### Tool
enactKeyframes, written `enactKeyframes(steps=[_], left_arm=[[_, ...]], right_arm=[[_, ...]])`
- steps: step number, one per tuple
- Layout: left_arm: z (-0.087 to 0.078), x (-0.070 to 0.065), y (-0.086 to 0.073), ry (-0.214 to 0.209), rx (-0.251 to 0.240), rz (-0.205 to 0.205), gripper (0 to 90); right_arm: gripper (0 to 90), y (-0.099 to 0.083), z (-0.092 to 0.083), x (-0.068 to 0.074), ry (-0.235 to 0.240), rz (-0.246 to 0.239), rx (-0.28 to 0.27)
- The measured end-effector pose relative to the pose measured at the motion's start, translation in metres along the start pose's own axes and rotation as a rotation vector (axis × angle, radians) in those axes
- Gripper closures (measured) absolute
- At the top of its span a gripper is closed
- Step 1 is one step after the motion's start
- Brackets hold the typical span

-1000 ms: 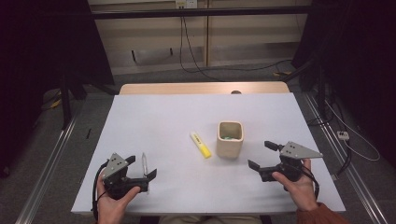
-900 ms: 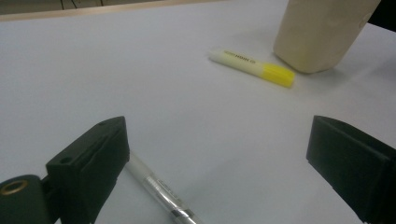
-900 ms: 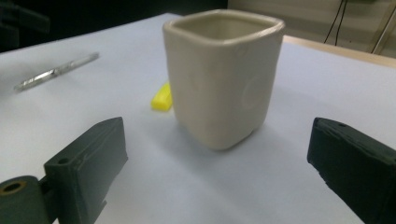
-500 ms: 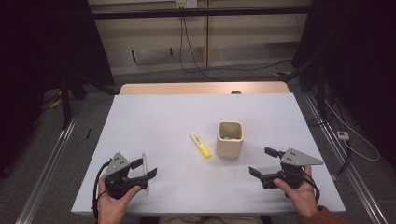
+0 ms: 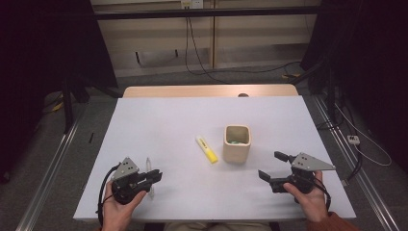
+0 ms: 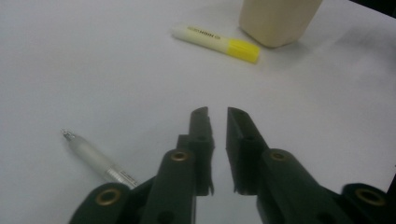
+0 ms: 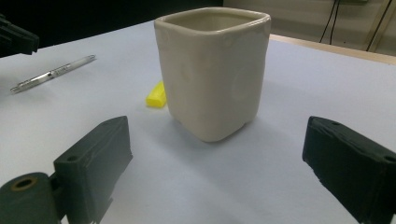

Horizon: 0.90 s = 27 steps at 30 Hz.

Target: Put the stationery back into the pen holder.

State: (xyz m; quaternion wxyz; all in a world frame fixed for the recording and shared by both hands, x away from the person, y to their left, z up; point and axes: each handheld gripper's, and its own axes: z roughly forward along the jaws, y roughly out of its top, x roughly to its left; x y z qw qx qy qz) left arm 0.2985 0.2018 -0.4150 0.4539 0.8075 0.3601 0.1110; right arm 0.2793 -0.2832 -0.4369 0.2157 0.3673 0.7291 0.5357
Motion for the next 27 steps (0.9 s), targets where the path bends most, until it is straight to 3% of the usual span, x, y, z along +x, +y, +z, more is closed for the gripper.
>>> enactKeyframes(steps=[4,15,20,27], left_arm=[[0.004,0.001,-0.003,0.016,0.061,-0.029,90.0],[0.01,0.0,-0.007,0.009,0.143,-0.029,90.0],[0.015,0.0,-0.011,0.006,0.205,-0.025,90.0],[0.017,-0.002,-0.012,0.005,0.266,-0.001,90.0]], right_arm=[[7.7,0.0,0.0,0.0,0.003,-0.004,0.002],[7.8,0.0,0.001,0.001,0.014,-0.008,0.013],[7.7,0.0,0.001,0.001,0.016,-0.009,0.014],[6.8,-0.001,0.002,-0.001,0.01,-0.004,0.016]])
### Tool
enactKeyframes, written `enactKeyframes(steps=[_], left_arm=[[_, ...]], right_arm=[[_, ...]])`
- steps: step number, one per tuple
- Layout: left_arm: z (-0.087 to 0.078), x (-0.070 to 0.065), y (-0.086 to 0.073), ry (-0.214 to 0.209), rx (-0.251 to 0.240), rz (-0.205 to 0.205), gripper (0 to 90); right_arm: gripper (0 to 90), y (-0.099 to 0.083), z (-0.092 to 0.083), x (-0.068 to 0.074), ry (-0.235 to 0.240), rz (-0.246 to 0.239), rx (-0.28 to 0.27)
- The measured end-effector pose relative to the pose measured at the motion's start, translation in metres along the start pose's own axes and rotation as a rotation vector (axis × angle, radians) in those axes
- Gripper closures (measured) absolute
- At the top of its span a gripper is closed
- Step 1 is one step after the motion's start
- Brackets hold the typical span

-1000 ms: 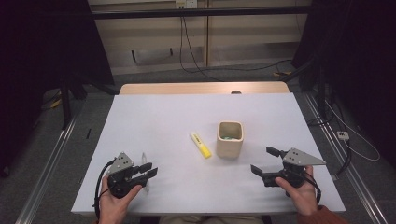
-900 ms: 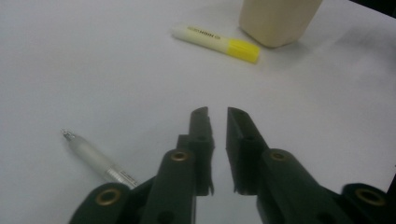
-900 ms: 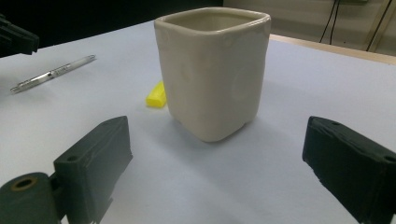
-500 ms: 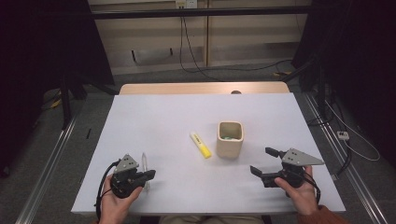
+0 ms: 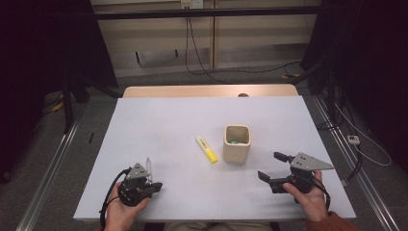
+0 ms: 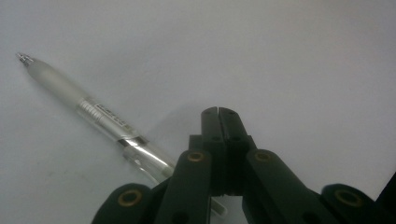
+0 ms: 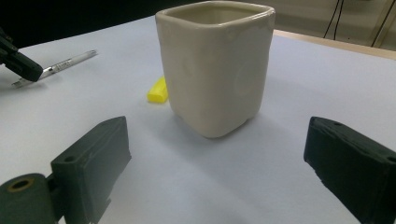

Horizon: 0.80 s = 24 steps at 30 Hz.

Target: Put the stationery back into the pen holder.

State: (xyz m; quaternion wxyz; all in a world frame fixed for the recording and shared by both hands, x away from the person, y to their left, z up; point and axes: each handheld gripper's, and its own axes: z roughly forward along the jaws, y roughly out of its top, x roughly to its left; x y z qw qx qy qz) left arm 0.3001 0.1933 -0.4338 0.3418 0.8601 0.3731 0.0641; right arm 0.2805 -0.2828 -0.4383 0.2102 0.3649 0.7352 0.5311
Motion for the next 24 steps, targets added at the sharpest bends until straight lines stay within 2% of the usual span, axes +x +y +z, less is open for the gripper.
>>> enactKeyframes(steps=[8,18,24], left_arm=[[0.0013,0.0041,-0.0017,0.008,0.054,-0.016,90.0],[-0.002,0.0072,-0.0022,0.007,0.08,-0.03,90.0],[-0.0036,0.0079,-0.0037,0.022,0.076,-0.043,90.0]], right_arm=[[6.8,0.0,0.0004,0.001,0.002,-0.003,0.006],[6.7,-0.0003,0.0011,0.0014,0.003,-0.006,0.01],[6.7,-0.0003,0.0011,0.0018,0.002,-0.008,0.011]])
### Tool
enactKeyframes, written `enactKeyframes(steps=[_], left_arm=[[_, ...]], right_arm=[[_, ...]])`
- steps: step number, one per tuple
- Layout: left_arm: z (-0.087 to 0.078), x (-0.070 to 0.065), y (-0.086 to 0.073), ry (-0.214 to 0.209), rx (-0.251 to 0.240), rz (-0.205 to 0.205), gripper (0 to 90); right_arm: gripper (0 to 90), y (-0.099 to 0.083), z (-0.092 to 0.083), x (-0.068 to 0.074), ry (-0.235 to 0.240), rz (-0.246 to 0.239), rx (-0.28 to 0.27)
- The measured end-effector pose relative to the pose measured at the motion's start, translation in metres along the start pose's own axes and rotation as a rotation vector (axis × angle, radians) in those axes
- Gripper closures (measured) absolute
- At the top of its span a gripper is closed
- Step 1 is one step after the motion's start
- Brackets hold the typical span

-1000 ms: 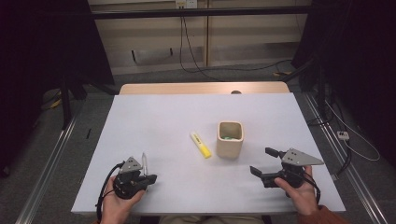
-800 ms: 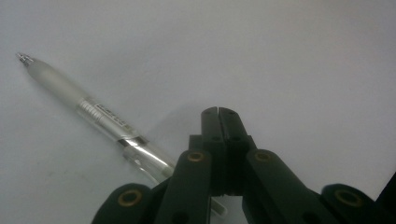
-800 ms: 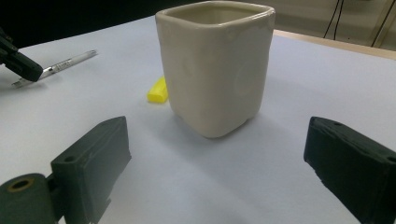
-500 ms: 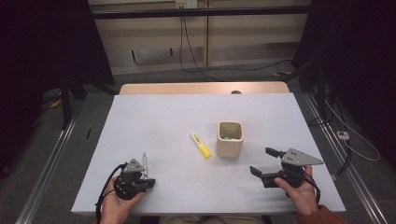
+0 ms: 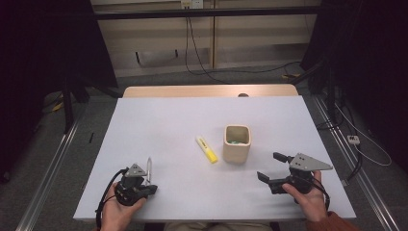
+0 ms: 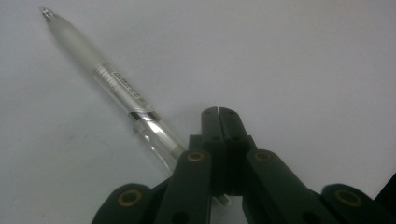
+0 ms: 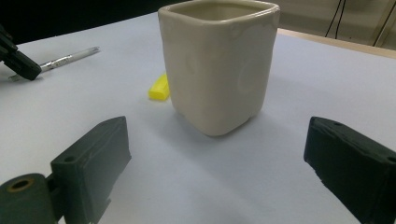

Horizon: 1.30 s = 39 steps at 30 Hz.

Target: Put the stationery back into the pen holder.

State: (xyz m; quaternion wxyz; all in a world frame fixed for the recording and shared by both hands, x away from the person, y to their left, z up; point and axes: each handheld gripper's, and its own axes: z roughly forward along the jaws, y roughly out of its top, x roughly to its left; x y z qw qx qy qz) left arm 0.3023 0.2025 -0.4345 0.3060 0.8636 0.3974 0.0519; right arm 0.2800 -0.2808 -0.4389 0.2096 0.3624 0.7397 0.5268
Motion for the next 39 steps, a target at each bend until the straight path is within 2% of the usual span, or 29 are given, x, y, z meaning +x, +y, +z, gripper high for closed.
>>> enactKeyframes(steps=[7,24,30,39], left_arm=[[-0.003,0.001,-0.002,0.023,0.011,-0.001,90.0],[-0.012,0.004,-0.01,0.044,0.02,-0.028,90.0],[-0.016,0.01,-0.01,0.092,0.022,-0.034,90.0],[-0.018,0.015,-0.012,0.106,0.01,-0.057,90.0]], right_arm=[[6.7,0.0,0.0,0.0,0.001,-0.002,0.0],[6.7,0.0,0.0,0.001,0.0,-0.008,0.002],[6.7,0.0,0.0,0.001,-0.002,-0.011,0.004],[6.7,0.0,0.001,0.001,-0.003,-0.013,0.007]])
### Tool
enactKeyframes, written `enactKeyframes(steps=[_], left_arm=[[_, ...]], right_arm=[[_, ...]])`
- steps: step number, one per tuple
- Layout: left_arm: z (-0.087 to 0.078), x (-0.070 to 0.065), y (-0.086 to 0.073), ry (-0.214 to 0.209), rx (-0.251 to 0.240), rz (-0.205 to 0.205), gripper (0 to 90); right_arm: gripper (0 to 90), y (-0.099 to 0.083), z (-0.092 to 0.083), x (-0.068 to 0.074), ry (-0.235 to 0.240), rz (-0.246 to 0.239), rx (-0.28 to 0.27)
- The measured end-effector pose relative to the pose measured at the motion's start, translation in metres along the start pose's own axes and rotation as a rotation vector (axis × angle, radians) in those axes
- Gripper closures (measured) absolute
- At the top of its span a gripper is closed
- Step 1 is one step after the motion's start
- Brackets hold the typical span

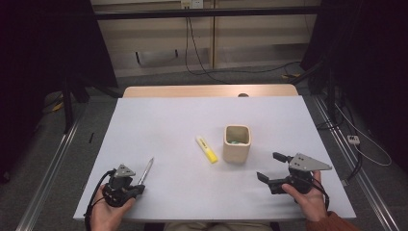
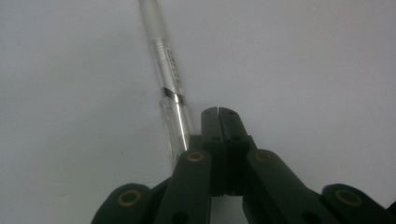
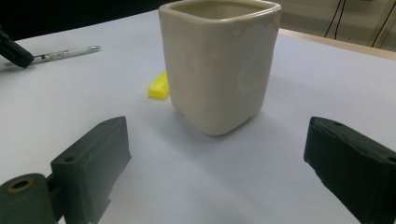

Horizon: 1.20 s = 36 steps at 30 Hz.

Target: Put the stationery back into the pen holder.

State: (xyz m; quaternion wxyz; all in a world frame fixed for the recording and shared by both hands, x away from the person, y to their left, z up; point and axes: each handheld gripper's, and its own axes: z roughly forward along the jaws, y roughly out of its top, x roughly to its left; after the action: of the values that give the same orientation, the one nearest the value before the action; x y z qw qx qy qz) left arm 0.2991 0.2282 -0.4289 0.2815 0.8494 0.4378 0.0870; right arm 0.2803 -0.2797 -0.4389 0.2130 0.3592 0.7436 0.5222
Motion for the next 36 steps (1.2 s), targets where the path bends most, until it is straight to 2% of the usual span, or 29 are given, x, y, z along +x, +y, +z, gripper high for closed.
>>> enactKeyframes(steps=[9,17,23,25,27,31,34,36], left_arm=[[0.0,0.004,0.0,0.047,-0.01,-0.009,90.0],[0.001,0.003,0.0,0.037,-0.01,-0.004,88.2],[-0.005,0.003,0.001,-0.002,-0.062,-0.01,84.1],[-0.006,0.003,0.002,-0.005,-0.104,-0.012,82.7],[-0.009,0.004,0.004,-0.009,-0.147,-0.016,76.5],[-0.011,0.008,0.005,0.035,-0.198,-0.027,60.2],[-0.01,0.013,0.006,0.076,-0.226,-0.054,37.2],[-0.01,0.016,0.007,0.077,-0.239,-0.062,26.2]], right_arm=[[6.7,0.0,0.0,0.0,0.0,-0.001,0.0],[6.7,0.0,0.0,0.0,0.0,-0.002,0.002],[6.7,0.0,0.0,0.0,0.0,-0.004,0.0],[6.7,0.0,0.0,0.0,0.0,-0.002,-0.002],[6.7,0.0,0.0,0.0,-0.001,-0.002,0.0],[6.6,0.0,0.001,0.0,0.0,-0.002,0.0],[6.6,0.0,0.001,0.0,-0.002,-0.001,0.0],[6.5,0.0,0.001,0.0,-0.002,-0.001,0.001]])
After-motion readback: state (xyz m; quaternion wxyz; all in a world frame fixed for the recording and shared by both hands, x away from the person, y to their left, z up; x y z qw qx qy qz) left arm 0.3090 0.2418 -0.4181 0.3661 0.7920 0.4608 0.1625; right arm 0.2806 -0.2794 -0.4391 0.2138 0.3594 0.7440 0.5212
